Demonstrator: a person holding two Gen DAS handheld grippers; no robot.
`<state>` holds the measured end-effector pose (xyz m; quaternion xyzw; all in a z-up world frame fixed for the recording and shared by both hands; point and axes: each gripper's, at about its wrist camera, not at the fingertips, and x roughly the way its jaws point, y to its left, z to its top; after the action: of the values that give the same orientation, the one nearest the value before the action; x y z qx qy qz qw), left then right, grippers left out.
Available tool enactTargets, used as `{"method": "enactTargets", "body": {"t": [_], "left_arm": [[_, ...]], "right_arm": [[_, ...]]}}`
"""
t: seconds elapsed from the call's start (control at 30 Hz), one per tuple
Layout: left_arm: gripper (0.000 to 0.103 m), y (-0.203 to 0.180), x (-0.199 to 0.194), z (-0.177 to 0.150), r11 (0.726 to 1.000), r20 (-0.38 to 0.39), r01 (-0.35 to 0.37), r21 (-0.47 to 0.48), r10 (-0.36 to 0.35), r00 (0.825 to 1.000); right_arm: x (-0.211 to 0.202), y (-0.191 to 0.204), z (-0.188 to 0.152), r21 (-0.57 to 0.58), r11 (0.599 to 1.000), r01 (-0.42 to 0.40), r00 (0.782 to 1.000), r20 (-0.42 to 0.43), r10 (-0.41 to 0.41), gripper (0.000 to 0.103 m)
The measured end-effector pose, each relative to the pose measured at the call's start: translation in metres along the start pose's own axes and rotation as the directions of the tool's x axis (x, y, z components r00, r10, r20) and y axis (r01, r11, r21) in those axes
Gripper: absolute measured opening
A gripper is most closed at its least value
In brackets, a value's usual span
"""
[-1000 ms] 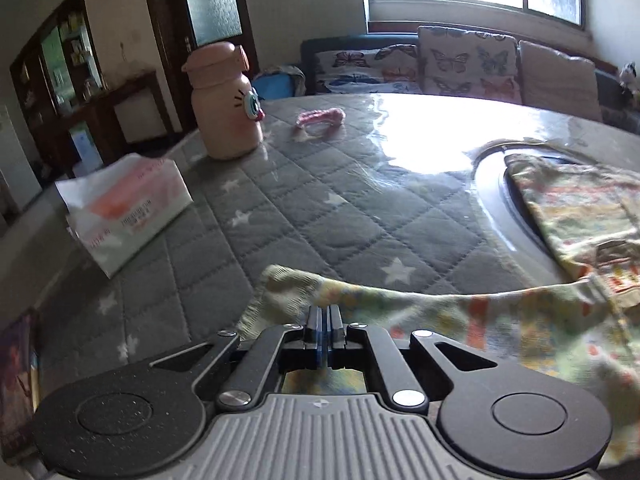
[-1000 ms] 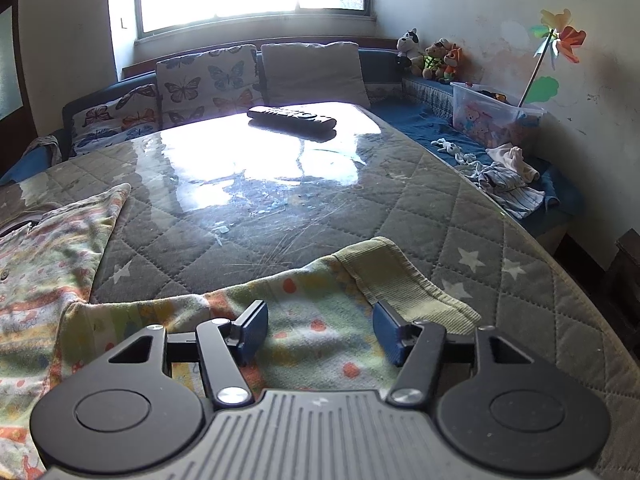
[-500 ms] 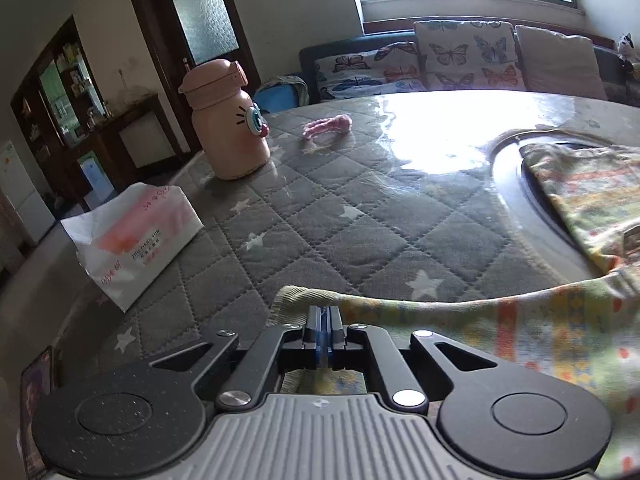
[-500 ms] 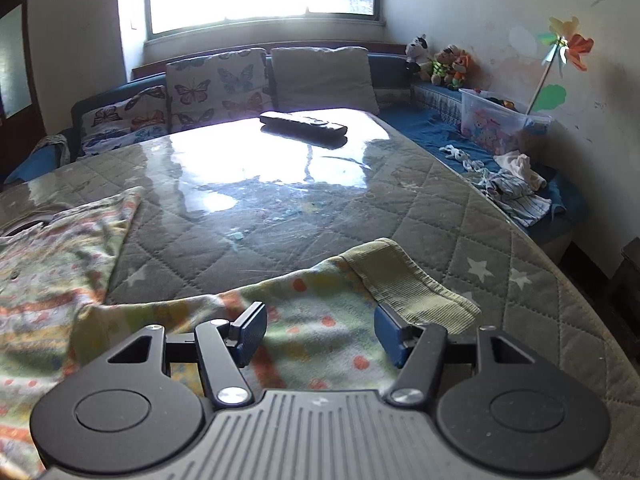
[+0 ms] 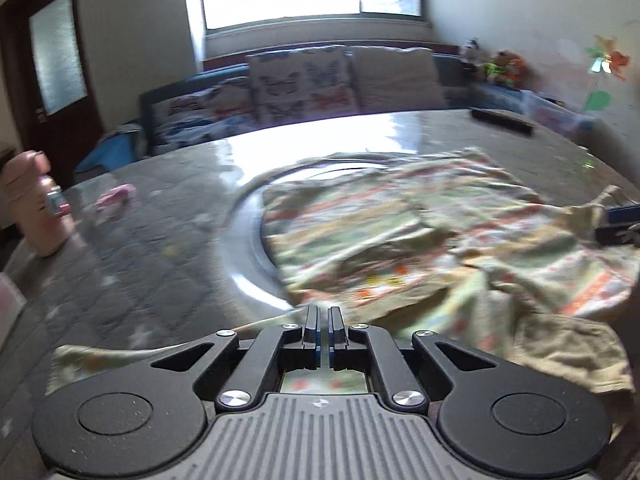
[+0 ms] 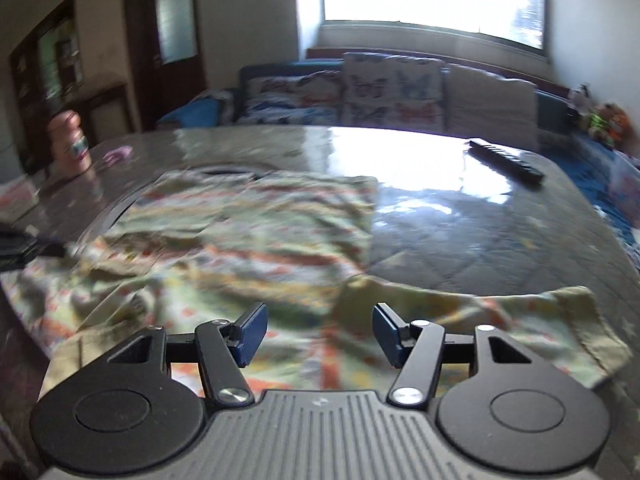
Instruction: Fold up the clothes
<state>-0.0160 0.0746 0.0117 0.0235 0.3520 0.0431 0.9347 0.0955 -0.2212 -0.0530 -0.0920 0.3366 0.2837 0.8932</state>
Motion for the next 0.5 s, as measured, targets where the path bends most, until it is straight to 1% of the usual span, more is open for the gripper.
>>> {"method": "enactTargets", "body": {"t": [0.1,0.23,0.33,0.43,0.5], "left_arm": [[0.005,-0.022,0.011,0.004,0.997,-0.007,0.052,0.052,-0.052,0.999],[0.005,-0.042,0.022,0.002,0.987,-0.029,0.124,0.106,-0.122,0.992],[0.005,-0.05,0.027,-0.003,0.981,-0.048,0.152,0.123,-0.147,0.988],[0.005,-0.056,0.024,-0.005,0.973,-0.038,0.185,0.139,-0.182,0.983],[0.005,-0.058,0.021,-0.006,0.969,-0.036,0.202,0.146,-0.198,0.979]], "right_arm": [[0.005,0.021,-0.005,-0.069,0.997,-0.035,0.999,-0.026,0.034,0.056],[0.003,0.03,-0.012,-0.112,0.992,-0.051,0.998,-0.048,0.046,0.054],[0.002,0.035,-0.019,-0.152,0.987,-0.051,0.997,-0.073,0.04,0.054],[0.0,0.039,-0.023,-0.173,0.983,-0.052,0.996,-0.087,0.037,0.053],[-0.005,0.041,-0.023,-0.184,0.982,-0.052,0.996,-0.081,0.038,0.053]]}}
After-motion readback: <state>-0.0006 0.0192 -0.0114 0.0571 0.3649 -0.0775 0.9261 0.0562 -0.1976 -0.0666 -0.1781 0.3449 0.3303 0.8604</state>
